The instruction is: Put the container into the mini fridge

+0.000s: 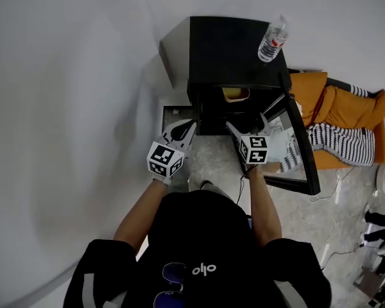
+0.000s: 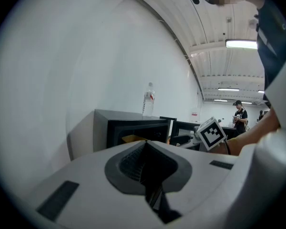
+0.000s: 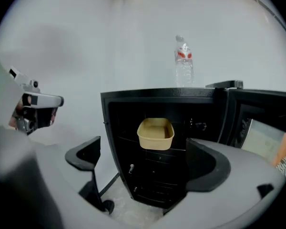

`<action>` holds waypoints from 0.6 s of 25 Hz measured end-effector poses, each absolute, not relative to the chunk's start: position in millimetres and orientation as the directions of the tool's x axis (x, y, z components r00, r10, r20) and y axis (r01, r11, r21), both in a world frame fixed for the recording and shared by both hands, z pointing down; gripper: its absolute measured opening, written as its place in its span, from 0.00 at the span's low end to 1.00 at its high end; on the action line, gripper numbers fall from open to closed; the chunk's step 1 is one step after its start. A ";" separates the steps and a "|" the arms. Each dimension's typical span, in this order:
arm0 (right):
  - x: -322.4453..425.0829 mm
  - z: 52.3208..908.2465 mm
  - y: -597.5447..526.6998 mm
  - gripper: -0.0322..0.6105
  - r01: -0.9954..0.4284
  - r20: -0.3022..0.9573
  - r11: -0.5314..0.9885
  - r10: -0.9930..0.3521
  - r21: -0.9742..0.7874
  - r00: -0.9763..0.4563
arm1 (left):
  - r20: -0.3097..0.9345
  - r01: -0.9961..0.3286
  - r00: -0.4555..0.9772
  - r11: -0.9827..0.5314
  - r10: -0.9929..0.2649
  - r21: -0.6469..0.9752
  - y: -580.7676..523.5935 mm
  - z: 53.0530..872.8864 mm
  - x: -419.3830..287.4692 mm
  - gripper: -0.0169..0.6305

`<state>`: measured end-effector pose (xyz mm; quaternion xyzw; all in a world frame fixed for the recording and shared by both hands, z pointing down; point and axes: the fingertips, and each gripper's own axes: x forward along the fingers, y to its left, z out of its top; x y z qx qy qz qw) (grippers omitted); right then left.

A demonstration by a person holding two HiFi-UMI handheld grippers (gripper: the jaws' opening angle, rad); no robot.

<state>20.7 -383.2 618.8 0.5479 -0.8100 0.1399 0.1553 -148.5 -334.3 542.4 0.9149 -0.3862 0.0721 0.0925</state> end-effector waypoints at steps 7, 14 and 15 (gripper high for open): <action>16.9 571.3 -335.4 0.83 -0.911 0.355 0.408 -0.844 -0.059 -0.401 | 0.183 -0.719 0.693 -0.688 -0.697 0.101 -304.0 521.2 -131.7 0.04; 7.6 549.6 -299.4 0.70 -0.890 0.326 0.450 -0.833 -0.068 -0.446 | 0.160 -0.729 0.683 -0.679 -0.713 0.088 -284.5 505.2 -129.5 0.04; 7.9 547.3 -295.3 0.65 -0.891 0.324 0.449 -0.835 -0.068 -0.445 | 0.159 -0.729 0.683 -0.678 -0.713 0.089 -282.3 505.2 -129.4 0.04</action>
